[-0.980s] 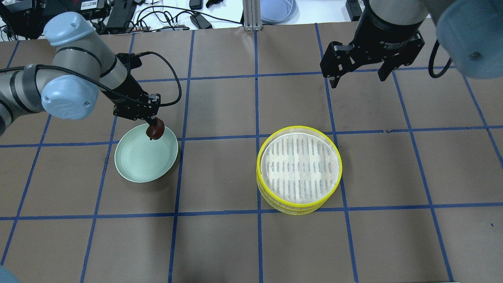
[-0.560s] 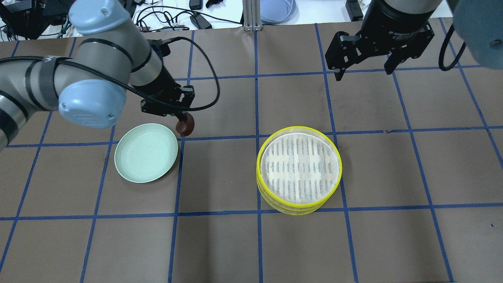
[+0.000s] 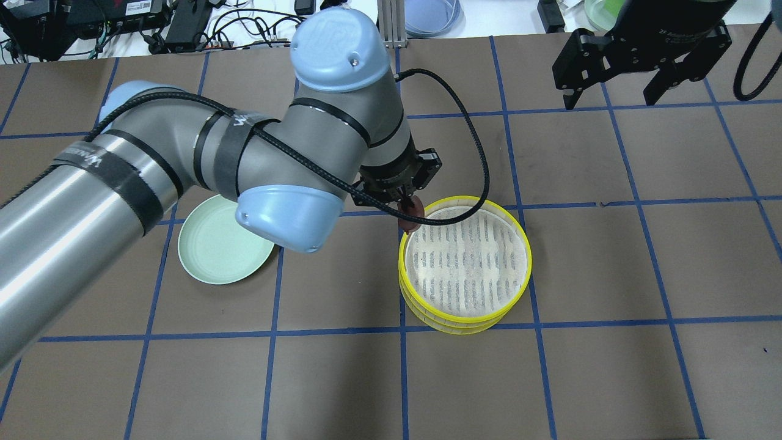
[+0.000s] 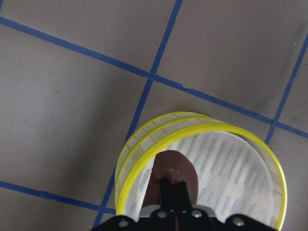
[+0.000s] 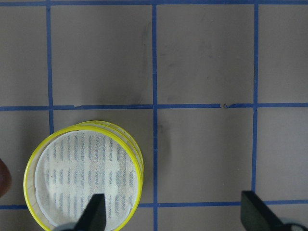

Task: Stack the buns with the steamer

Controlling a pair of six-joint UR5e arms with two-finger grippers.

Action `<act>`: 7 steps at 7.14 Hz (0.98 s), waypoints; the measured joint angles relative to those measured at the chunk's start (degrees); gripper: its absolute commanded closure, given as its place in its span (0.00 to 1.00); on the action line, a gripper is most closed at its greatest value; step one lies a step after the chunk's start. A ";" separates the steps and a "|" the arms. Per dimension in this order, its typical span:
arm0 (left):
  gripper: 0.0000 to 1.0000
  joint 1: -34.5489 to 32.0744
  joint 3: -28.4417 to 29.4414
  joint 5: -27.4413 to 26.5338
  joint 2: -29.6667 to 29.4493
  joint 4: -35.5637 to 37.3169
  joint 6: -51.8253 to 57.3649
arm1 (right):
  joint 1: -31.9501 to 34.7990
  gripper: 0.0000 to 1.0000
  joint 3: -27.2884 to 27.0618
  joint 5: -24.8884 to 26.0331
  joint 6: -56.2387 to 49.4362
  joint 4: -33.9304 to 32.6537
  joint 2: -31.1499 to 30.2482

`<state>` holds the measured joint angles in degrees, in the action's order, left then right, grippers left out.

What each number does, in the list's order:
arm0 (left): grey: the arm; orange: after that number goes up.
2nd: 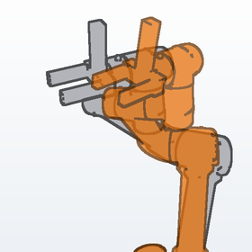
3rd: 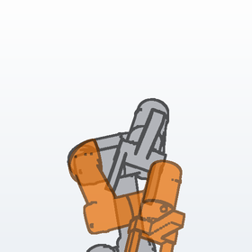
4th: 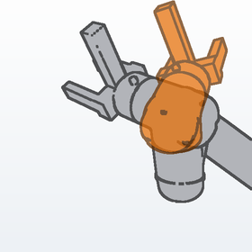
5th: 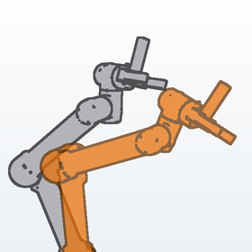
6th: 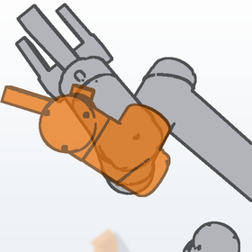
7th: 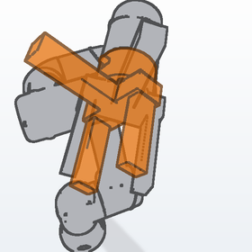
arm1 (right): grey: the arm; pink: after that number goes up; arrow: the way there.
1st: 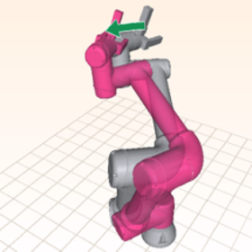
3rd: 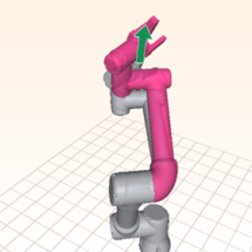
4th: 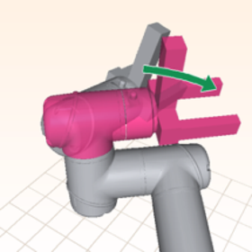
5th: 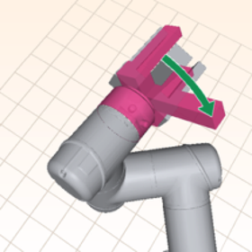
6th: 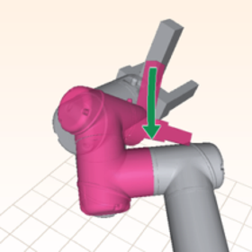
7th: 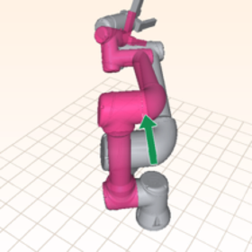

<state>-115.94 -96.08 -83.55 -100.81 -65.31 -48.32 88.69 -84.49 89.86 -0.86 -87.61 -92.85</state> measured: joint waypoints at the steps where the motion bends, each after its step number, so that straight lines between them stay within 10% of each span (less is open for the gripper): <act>1: 0.30 -1.99 0.09 -0.09 -2.08 2.16 -2.81 | 0.01 0.00 -0.02 -1.15 0.89 -0.44 -0.11; 2: 0.00 -3.54 0.13 -0.19 -4.18 3.68 -4.80 | 0.04 0.00 -0.04 -1.68 2.10 -0.68 -0.17; 7: 0.00 -4.36 0.05 -2.92 -3.87 5.10 -1.49 | 0.18 0.00 -0.13 -0.45 3.25 -0.40 -0.40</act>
<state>-120.31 -96.02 -86.47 -104.68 -60.22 -49.81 88.87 -84.62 89.41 2.39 -88.01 -93.25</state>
